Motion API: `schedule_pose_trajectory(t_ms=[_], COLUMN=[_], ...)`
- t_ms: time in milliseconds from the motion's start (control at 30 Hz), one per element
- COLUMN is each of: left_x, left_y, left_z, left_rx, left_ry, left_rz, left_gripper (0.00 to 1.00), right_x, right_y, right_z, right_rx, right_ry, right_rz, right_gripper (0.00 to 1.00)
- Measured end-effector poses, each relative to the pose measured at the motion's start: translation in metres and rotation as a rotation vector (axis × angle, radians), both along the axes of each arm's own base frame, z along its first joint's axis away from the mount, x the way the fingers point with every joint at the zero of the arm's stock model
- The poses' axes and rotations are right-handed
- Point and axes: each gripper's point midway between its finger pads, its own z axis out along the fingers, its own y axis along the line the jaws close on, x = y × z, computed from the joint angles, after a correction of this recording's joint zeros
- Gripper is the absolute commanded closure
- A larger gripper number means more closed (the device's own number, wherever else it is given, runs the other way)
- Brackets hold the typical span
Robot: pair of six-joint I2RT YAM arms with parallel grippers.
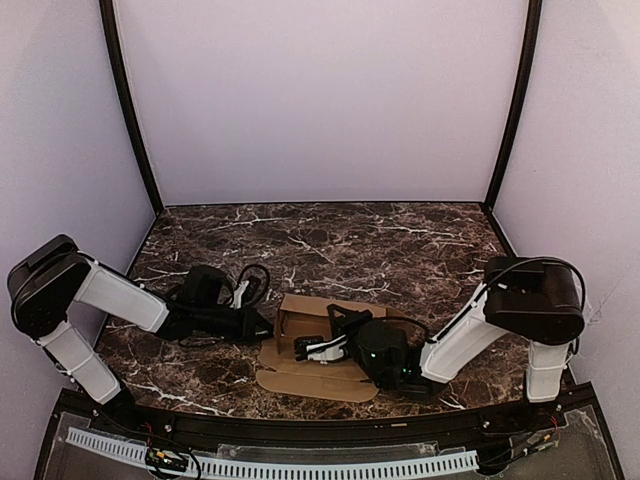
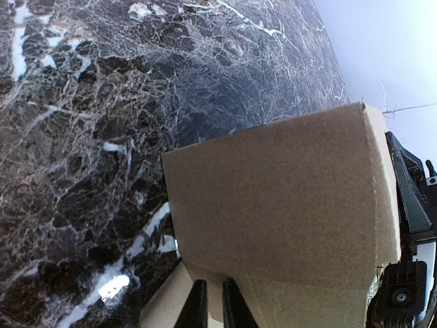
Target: Fold the paper box
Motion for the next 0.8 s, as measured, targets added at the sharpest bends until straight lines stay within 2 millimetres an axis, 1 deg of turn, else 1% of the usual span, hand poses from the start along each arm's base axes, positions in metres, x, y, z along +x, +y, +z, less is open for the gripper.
schedule_pose_trajectory(t_ms=[33,100,200,267,533,800], left_x=[-0.001,-0.001,-0.001,-0.001,0.000,-0.008], left_y=[0.002,0.003,0.005,0.005,0.004,0.009], left_z=[0.001,0.004,0.009,0.012,0.015,0.017], left_rx=[0.002,0.000,-0.008,-0.011,-0.010,0.008], left_ry=[-0.001,-0.006,-0.022,-0.033,-0.086,-0.170], left_rz=[0.007,0.019,0.025,0.025,-0.007,-0.066], left_gripper=[0.84,0.80,0.75,0.73,0.71,0.72], right_x=[0.000,-0.001,-0.002,-0.002,-0.003,-0.001], right_y=[0.000,0.001,0.001,0.001,0.002,0.005], right_z=[0.000,0.000,-0.001,0.000,-0.001,0.000], right_rx=[0.001,0.001,0.002,0.005,0.014,0.022], right_ry=[-0.001,-0.001,-0.001,0.001,0.012,0.029], right_rz=[0.000,0.001,0.000,-0.001,-0.014,-0.026], right_gripper=[1.00,1.00,1.00,1.00,1.00,1.00])
